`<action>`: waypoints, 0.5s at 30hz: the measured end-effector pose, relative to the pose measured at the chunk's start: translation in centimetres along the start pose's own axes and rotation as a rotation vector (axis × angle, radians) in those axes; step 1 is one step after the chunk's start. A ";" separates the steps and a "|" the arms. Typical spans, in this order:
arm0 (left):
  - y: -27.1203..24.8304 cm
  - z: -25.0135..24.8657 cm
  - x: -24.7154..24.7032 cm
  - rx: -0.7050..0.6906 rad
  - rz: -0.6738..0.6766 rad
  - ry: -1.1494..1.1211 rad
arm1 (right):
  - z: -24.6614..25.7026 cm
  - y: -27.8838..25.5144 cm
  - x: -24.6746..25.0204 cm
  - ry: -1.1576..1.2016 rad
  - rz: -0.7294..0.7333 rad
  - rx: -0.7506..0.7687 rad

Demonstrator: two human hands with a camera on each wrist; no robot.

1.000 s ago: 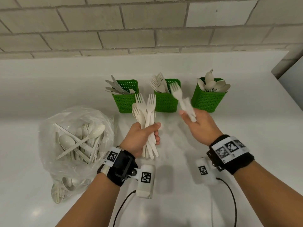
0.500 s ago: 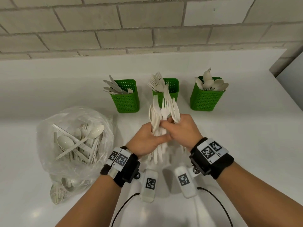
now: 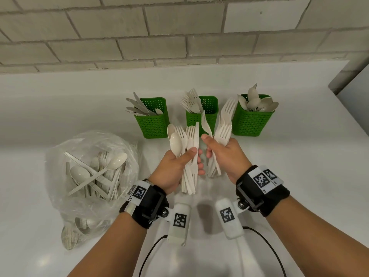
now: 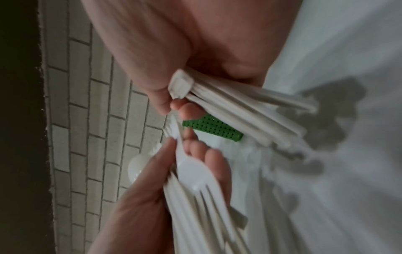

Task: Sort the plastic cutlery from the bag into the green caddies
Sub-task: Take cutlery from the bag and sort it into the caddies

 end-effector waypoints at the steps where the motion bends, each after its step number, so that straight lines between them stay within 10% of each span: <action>1: 0.0 0.0 -0.1 0.000 0.006 0.002 | 0.0 -0.1 -0.2 -0.018 0.004 0.009; 15: -0.4 0.2 0.3 0.187 0.133 0.045 | 1.8 0.0 2.1 -0.799 0.448 0.576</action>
Point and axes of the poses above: each hand's wrist, its own y-axis towards the middle knuckle, its own x-axis out of the back of the hand, z = x × y, the point moved 2 cm from there along y, towards the middle knuckle, and after that the axes turned 5 degrees about y, right-handed, at the moved point
